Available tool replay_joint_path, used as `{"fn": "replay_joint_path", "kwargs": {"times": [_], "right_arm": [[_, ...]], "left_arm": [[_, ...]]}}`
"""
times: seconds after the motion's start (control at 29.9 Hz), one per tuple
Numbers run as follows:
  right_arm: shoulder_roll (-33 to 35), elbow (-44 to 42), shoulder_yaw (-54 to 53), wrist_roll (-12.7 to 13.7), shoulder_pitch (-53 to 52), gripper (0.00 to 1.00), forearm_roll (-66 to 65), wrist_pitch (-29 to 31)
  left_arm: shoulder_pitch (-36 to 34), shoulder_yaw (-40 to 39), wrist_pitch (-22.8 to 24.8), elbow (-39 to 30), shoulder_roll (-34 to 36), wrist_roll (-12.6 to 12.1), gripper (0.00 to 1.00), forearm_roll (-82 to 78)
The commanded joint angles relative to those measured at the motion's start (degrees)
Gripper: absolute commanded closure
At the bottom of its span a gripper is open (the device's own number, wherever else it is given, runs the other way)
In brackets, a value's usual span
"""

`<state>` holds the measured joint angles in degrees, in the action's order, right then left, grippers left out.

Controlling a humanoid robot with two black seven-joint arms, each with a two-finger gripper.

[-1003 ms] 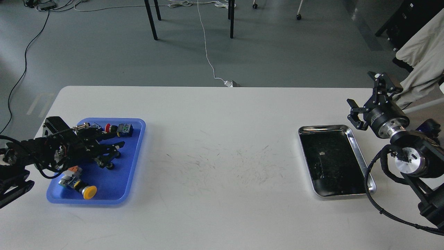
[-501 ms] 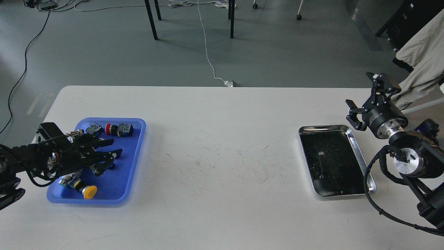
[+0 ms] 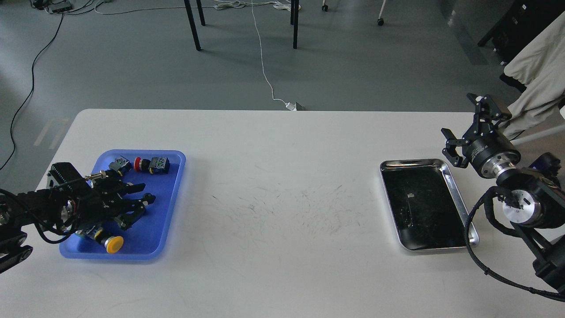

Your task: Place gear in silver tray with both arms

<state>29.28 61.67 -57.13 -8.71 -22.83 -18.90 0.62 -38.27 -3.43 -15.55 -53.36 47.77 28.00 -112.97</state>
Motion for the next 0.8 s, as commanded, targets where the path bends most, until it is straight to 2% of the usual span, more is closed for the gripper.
{"fn": "replay_joint_path", "kwargs": {"times": [0.0, 0.33, 0.47, 0.77], "right_arm": [[0.08, 0.02, -0.09, 0.0, 0.16, 0.01, 0.0, 0.0], [0.17, 0.02, -0.18, 0.0, 0.16, 0.01, 0.0, 0.0], [0.08, 0.02, -0.09, 0.0, 0.16, 0.01, 0.0, 0.0], [0.17, 0.02, -0.18, 0.0, 0.16, 0.01, 0.0, 0.0]], "left_arm": [[-0.14, 0.09, 0.0, 0.36, -0.22, 0.0, 0.59, -0.14], [-0.05, 0.09, -0.09, 2.03, -1.89, 0.0, 0.59, -0.05], [0.04, 0.09, -0.09, 2.03, -1.98, 0.0, 0.64, -0.23], [0.48, 0.09, -0.09, 2.21, -3.2, 0.0, 0.64, -0.23]]}}
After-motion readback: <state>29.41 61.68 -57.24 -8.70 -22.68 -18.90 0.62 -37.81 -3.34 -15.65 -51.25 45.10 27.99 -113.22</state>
